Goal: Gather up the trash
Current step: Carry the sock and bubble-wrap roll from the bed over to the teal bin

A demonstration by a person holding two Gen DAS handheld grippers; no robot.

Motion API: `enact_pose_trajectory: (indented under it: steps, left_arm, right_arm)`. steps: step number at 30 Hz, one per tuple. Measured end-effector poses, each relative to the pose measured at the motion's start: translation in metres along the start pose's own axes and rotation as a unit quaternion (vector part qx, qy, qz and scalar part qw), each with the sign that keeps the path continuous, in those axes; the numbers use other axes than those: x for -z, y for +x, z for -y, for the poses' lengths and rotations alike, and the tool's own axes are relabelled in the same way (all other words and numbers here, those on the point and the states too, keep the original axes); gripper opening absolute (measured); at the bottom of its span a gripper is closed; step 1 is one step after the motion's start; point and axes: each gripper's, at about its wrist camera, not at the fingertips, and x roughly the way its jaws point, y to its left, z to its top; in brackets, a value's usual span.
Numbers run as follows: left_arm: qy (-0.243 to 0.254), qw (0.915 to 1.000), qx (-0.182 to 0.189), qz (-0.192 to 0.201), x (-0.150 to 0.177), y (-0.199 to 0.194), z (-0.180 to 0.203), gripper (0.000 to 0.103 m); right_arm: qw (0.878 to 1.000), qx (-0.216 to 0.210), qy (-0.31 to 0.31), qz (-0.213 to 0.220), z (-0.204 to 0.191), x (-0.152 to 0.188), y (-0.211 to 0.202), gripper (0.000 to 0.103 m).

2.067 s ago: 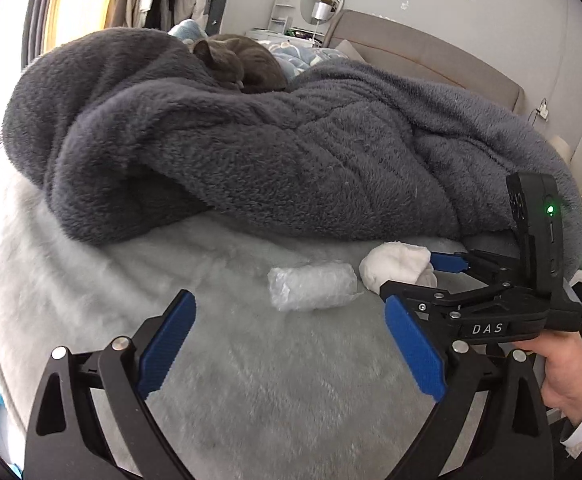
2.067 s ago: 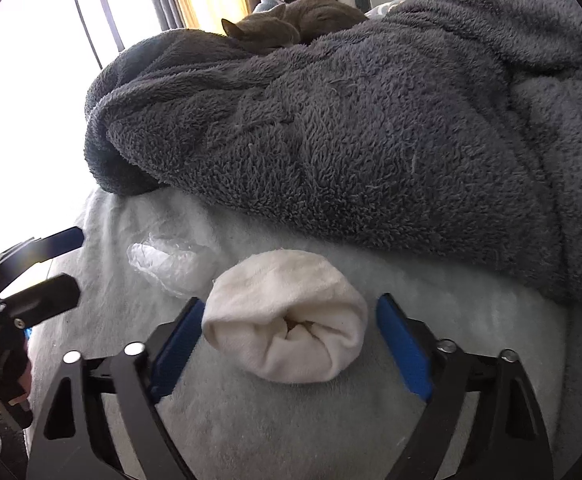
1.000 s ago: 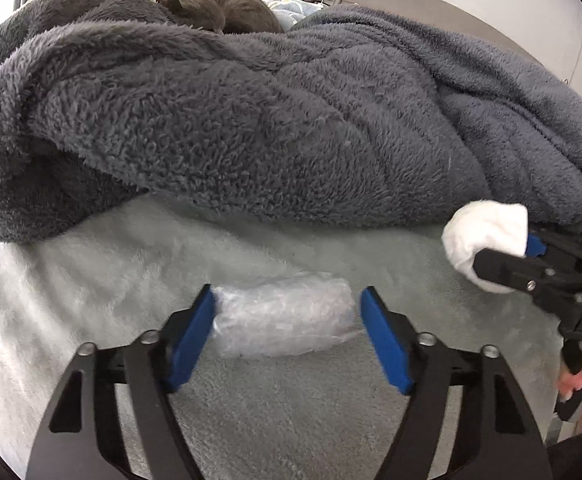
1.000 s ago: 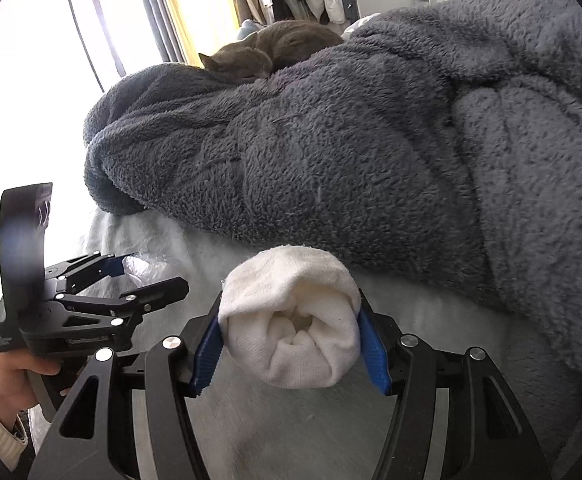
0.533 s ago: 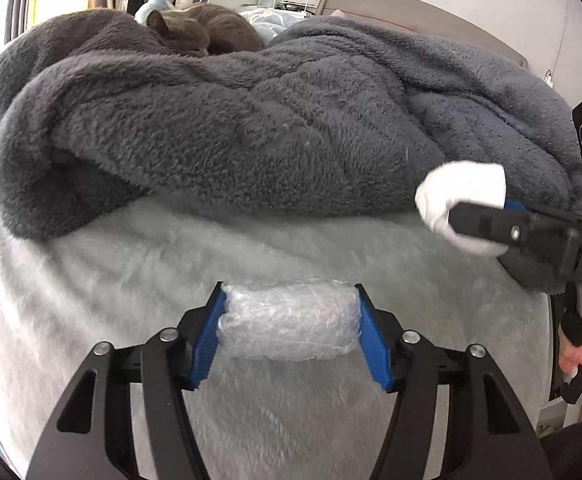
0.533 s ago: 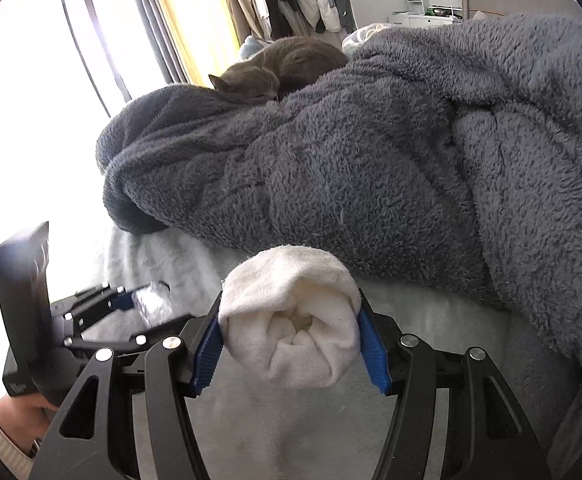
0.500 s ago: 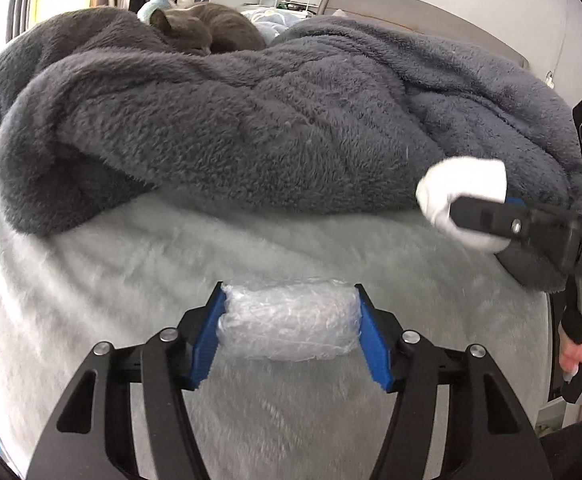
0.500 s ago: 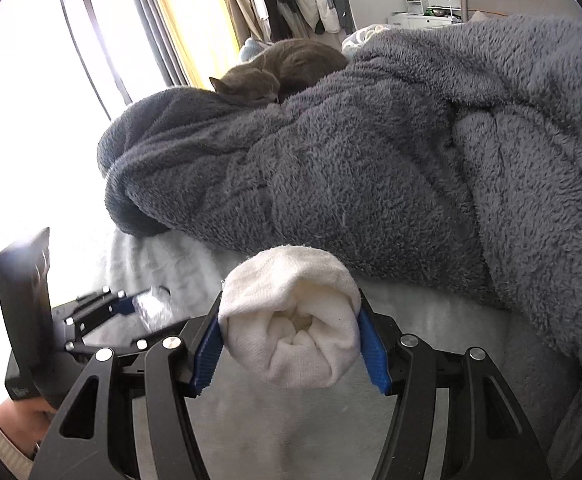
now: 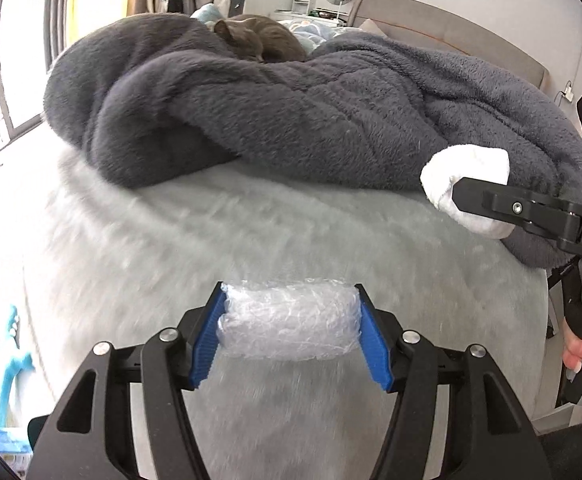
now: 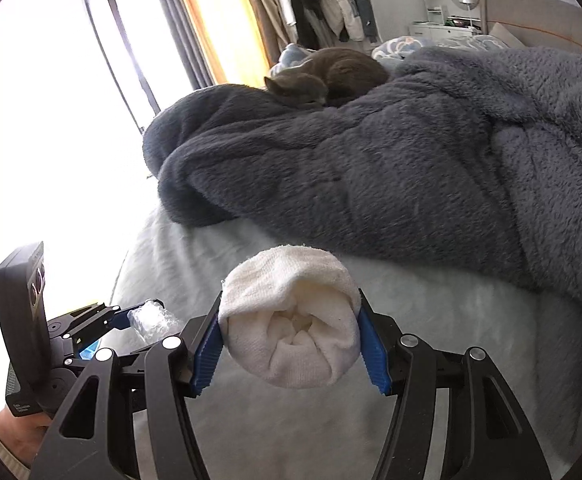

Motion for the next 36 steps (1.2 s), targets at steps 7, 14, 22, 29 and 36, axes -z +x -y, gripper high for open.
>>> enact_pose_trajectory:
  steps: [7, 14, 22, 29, 36]
  left_arm:
    - [-0.027, 0.9995, -0.012, 0.015, 0.022, -0.039, -0.011, 0.064]
    - [-0.050, 0.9978, -0.034, 0.028, 0.044, -0.076, -0.024, 0.064]
    - [-0.060, 0.9953, -0.070, 0.030, 0.069, -0.105, -0.042, 0.064]
    - [-0.075, 0.9923, -0.094, 0.028, 0.088, -0.120, -0.069, 0.064]
    - [-0.084, 0.9905, -0.107, 0.019, 0.105, -0.127, -0.101, 0.064]
  right_arm:
    - [1.000, -0.015, -0.018, -0.003, -0.028, 0.019, -0.009, 0.061]
    - [0.999, -0.028, -0.029, -0.002, -0.054, 0.035, -0.017, 0.061]
    - [0.997, -0.048, -0.053, -0.011, -0.092, 0.053, -0.016, 0.061]
    - [0.994, -0.060, -0.084, -0.022, -0.130, 0.061, -0.005, 0.061]
    - [0.992, -0.075, -0.095, -0.025, -0.163, 0.057, 0.010, 0.061]
